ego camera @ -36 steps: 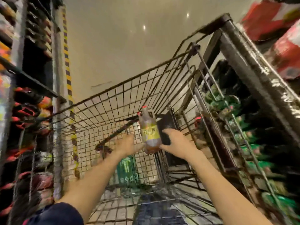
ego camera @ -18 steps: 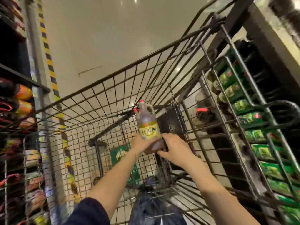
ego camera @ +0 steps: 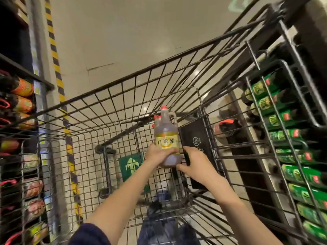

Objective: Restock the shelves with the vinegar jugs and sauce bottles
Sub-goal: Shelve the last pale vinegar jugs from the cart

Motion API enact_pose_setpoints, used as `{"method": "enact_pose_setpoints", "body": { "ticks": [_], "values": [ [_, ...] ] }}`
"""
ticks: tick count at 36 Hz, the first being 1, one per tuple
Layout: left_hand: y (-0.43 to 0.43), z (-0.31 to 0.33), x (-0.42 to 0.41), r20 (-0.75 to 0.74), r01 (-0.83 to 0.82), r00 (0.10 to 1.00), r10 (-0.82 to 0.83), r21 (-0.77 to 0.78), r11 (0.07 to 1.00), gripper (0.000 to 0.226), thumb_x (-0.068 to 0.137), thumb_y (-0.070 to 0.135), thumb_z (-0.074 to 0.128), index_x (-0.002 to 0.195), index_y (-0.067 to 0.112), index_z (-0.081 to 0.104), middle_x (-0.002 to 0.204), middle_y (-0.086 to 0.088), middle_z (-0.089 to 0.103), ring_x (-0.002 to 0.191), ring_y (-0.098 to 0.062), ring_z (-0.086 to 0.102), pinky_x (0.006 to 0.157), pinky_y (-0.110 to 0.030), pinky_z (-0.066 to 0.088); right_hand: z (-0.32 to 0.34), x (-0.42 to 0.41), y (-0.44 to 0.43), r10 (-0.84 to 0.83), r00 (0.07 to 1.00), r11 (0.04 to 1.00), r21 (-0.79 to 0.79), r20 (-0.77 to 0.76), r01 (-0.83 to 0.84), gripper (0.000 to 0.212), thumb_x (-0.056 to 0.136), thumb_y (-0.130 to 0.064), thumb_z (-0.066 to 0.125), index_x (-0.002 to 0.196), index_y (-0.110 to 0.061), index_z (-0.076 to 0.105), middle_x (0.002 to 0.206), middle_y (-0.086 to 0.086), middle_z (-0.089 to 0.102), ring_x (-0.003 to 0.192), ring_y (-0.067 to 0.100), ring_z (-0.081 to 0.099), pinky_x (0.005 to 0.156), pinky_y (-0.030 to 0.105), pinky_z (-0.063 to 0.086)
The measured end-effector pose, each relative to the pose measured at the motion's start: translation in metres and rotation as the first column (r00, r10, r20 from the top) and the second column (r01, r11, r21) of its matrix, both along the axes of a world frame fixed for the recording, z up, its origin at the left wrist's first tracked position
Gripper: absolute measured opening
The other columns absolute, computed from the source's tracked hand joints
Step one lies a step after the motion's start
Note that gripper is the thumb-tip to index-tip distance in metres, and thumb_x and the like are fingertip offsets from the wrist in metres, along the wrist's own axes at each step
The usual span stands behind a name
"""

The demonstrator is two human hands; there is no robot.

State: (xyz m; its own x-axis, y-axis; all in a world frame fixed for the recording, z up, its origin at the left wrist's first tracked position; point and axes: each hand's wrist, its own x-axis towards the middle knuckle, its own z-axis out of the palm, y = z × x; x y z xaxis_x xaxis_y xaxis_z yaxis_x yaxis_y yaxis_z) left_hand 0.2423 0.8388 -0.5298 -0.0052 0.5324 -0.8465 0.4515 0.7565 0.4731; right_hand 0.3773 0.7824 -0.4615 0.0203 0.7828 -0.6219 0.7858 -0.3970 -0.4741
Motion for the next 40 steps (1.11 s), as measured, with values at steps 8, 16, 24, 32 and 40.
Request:
{"method": "enact_pose_setpoints", "body": {
  "ticks": [8,16,24,32,40],
  "values": [
    [-0.003,0.022,-0.046,0.076,-0.128,0.988,0.131,-0.043,0.991,0.05,0.064,0.025,0.085,0.103,0.019,0.053,0.094,0.001,0.064,0.083,-0.011,0.063,0.067,-0.026,0.053,-0.012,-0.007,0.004,-0.101,0.993,0.994,-0.05,-0.065,0.098,0.052,0.074,-0.036,0.076,0.118,-0.015,0.058,0.111,0.005,0.061,0.105,0.021,0.058,0.077,0.027,0.044],
    [-0.018,0.051,-0.105,0.019,-0.18,0.983,0.181,-0.037,0.983,0.041,0.068,0.018,0.082,0.1,0.017,0.056,0.09,0.001,0.067,0.078,-0.011,0.065,0.059,-0.023,0.049,-0.067,-0.036,0.021,-0.233,0.972,0.961,-0.161,-0.039,0.224,0.086,0.049,-0.061,0.068,0.116,-0.008,0.057,0.111,0.009,0.062,0.104,0.025,0.06,0.079,0.028,0.046],
    [-0.039,0.066,-0.142,0.039,-0.252,0.966,0.255,-0.066,0.965,0.036,0.068,0.014,0.082,0.095,0.018,0.059,0.091,-0.005,0.07,0.082,-0.019,0.068,0.063,-0.028,0.052,-0.112,-0.06,0.037,-0.423,0.902,0.863,-0.267,0.083,0.429,0.08,0.069,-0.04,0.08,0.13,-0.003,0.044,0.124,0.013,0.056,0.114,0.031,0.056,0.093,0.037,0.048],
    [-0.052,0.071,-0.166,0.016,-0.313,0.949,0.316,-0.095,0.945,0.079,0.025,0.041,0.084,0.096,0.013,0.064,0.078,-0.002,0.076,0.069,-0.015,0.072,0.059,-0.026,0.051,-0.129,-0.067,0.038,-0.366,0.908,0.897,-0.181,0.205,0.402,0.083,0.063,-0.047,0.083,0.125,-0.004,0.048,0.126,0.015,0.048,0.115,0.028,0.05,0.094,0.034,0.043],
    [-0.057,0.064,-0.175,0.011,-0.362,0.931,0.364,-0.09,0.928,0.033,0.069,0.01,0.08,0.096,0.01,0.063,0.079,-0.004,0.072,0.072,-0.018,0.068,0.058,-0.027,0.048,-0.138,-0.068,0.039,-0.44,0.892,0.852,-0.265,0.105,0.452,0.095,0.056,-0.042,0.088,0.129,-0.004,0.039,0.123,0.012,0.055,0.115,0.028,0.054,0.088,0.033,0.046]
  ]
}}
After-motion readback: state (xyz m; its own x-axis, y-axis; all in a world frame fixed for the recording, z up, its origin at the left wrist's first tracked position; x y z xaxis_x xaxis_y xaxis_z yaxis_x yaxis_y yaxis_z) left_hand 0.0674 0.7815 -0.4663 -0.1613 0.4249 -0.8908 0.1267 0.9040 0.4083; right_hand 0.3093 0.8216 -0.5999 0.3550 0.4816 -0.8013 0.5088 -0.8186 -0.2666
